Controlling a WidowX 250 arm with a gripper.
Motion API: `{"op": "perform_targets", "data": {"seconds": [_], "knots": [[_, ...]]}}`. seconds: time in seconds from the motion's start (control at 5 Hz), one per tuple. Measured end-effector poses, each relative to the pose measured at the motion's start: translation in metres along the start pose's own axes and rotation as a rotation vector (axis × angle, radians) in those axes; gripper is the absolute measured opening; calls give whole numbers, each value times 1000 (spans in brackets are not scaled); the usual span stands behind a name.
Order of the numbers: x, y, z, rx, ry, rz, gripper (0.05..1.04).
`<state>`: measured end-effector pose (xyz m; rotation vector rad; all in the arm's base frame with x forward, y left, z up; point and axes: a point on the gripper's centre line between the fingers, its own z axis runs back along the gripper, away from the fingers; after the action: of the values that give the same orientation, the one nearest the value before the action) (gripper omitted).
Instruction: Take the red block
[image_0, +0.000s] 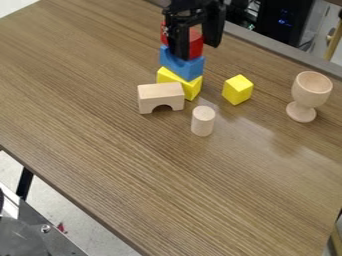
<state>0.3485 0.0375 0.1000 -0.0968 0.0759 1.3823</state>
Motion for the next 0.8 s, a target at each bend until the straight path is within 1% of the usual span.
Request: {"op": "perform_targets", "data": {"seconds": [0.2, 0.4, 0.6, 0.8], "knots": [[0, 3, -10, 30, 11, -1, 999], [2, -6, 1, -16, -5, 50, 999], [3, -9, 23, -76, -41, 76, 999], [5, -12, 25, -102, -56, 104, 999]]}}
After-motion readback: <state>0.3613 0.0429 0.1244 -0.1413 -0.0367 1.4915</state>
